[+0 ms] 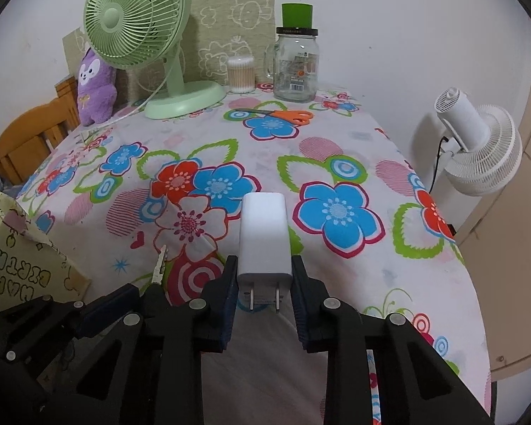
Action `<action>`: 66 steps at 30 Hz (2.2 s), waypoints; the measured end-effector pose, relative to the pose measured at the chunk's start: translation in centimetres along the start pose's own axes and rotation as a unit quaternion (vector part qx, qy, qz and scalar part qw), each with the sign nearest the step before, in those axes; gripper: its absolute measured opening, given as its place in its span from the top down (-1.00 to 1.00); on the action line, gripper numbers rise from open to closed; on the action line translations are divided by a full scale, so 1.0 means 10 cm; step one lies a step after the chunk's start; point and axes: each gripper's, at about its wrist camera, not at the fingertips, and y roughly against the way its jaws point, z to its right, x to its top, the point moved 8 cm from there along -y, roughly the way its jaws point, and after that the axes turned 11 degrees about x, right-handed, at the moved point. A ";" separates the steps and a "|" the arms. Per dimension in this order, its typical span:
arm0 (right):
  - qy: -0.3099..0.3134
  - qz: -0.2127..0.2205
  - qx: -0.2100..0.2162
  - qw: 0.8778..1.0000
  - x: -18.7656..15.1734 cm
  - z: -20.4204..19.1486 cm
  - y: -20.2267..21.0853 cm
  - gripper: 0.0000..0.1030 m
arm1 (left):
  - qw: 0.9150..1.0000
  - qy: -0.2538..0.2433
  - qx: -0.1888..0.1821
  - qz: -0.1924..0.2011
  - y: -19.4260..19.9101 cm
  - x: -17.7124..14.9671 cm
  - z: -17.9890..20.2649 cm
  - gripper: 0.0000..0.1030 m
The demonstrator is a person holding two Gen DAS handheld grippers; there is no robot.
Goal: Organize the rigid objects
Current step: 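Carry the charger with the right tool while the left tool carries the key fob to the box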
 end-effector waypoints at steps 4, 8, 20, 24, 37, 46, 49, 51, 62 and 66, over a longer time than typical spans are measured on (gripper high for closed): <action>-0.012 0.002 0.000 1.000 -0.05 0.00 0.09 0.41 | 1.000 -0.008 -0.002 0.008 0.10 -0.02 0.03 0.38; -0.021 0.008 -0.005 1.000 -0.10 0.00 0.21 0.41 | 1.000 -0.015 -0.007 0.014 0.20 -0.06 0.04 0.38; -0.037 0.024 -0.028 0.999 -0.27 -0.03 0.59 0.41 | 0.999 -0.031 -0.018 0.033 0.51 -0.19 0.10 0.38; -0.041 0.029 -0.034 0.998 -0.32 -0.05 0.71 0.41 | 0.998 -0.036 -0.022 0.041 0.63 -0.23 0.10 0.38; -0.052 0.045 -0.049 0.996 -0.41 -0.16 1.12 0.41 | 0.996 -0.047 -0.028 0.064 1.01 -0.32 0.09 0.38; -0.060 0.062 -0.058 0.995 -0.42 -0.24 1.42 0.41 | 0.994 -0.055 -0.030 0.085 1.28 -0.32 0.07 0.38; -0.060 0.069 -0.061 0.994 -0.42 -0.28 1.52 0.41 | 0.994 -0.059 -0.031 0.091 1.36 -0.32 0.05 0.38; -0.060 0.073 -0.062 0.994 -0.42 -0.30 1.58 0.41 | 0.993 -0.060 -0.031 0.097 1.42 -0.31 0.04 0.38; -0.064 0.082 -0.062 0.993 -0.33 -0.51 1.79 0.41 | 0.991 -0.066 -0.029 0.112 1.66 -0.26 -0.14 0.38; -0.068 0.088 -0.066 0.992 -0.29 -0.60 1.81 0.41 | 0.990 -0.071 -0.032 0.117 1.70 -0.21 -0.22 0.38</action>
